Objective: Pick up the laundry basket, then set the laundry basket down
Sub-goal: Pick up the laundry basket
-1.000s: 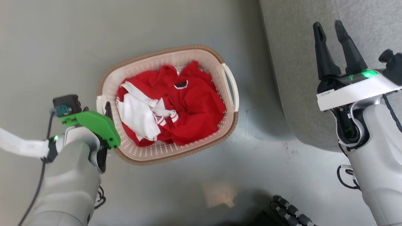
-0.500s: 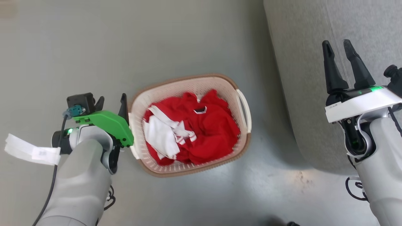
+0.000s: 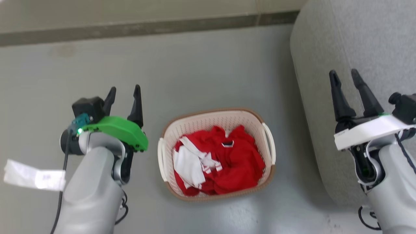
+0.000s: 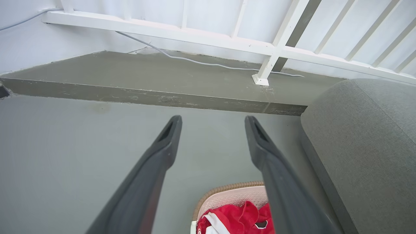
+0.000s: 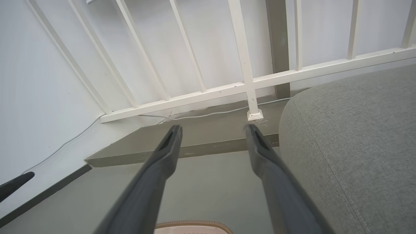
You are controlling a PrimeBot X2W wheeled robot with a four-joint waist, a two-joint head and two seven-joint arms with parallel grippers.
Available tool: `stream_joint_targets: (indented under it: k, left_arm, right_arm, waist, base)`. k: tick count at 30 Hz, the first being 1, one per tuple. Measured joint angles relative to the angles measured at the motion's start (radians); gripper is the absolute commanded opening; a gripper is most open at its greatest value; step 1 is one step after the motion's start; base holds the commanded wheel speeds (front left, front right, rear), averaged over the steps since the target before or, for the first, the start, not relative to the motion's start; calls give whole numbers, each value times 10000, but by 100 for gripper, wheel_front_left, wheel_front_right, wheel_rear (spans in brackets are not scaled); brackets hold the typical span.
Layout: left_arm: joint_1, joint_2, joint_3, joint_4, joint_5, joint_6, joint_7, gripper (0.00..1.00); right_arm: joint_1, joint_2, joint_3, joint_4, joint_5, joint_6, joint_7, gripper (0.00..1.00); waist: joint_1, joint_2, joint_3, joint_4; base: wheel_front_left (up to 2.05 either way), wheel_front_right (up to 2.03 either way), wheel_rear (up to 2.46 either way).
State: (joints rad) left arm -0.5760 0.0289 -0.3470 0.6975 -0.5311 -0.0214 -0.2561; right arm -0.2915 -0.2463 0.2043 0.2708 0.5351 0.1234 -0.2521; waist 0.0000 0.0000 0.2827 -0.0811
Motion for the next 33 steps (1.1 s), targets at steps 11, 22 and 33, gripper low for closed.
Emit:
stream_joint_targets:
  k: [11,22,33]
  left_arm:
    - [1861,8,792,-1992,570,146,0,100]
    - [3065,21,1106,-3267,1168,318,0,100]
    - [3953,42,1200,-4084,1398,336,0,100]
  right_arm:
    - [1011,163,-48,25,-345,0,2,100]
    - [1252,228,-134,-107,-573,0,2,100]
    - [1604,267,-238,-173,-688,0,2,100]
  waist:
    - [0,0,-1526,429]
    - [0,0,-2302,602]
    - [0,0,-2438,482]
  base:
    - [0,0,0]
    - [0,0,0]
    - [0,0,0]
